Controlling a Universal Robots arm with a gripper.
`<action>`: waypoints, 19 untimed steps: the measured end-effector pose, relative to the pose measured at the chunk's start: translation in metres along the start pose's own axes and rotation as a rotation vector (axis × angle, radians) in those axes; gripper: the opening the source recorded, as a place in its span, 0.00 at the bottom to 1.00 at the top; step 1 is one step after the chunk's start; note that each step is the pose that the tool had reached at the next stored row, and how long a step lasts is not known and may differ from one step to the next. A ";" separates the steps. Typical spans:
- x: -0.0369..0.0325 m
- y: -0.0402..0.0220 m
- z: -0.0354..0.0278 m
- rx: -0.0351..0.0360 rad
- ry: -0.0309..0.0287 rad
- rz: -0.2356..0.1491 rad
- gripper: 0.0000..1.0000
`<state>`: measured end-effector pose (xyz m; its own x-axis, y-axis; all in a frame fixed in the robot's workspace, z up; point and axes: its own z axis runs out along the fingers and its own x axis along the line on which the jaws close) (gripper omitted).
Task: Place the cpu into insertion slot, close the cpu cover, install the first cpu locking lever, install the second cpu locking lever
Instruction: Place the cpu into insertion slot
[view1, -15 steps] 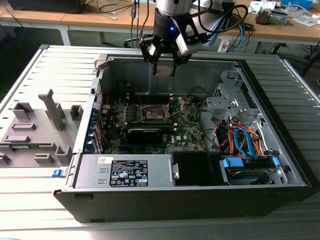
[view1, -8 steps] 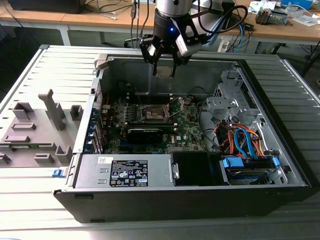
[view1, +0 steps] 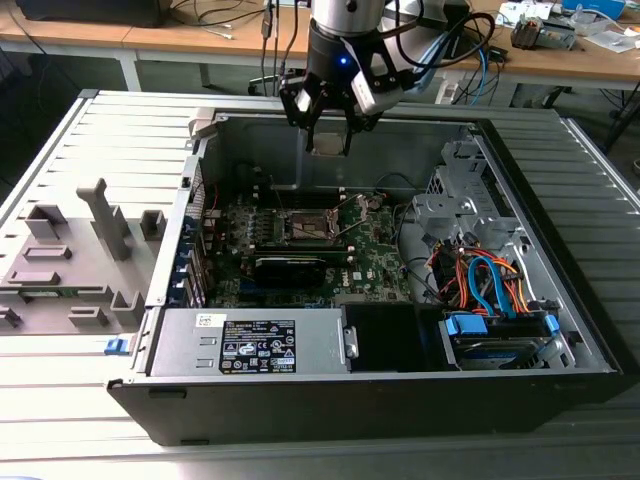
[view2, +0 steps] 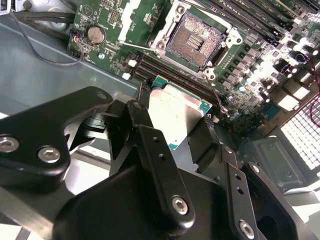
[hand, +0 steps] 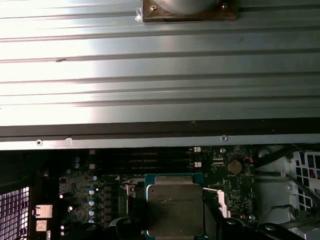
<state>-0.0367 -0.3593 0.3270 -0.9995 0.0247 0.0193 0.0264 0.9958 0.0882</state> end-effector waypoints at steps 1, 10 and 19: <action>0.0000 -0.0001 0.0001 0.0001 0.0000 0.000 0.55; -0.0001 -0.0013 0.0023 0.0000 0.0000 0.000 0.55; -0.0002 -0.0032 0.0046 0.0001 0.0000 0.000 0.55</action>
<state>-0.0367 -0.3620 0.3221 -0.9995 0.0248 0.0193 0.0264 0.9958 0.0881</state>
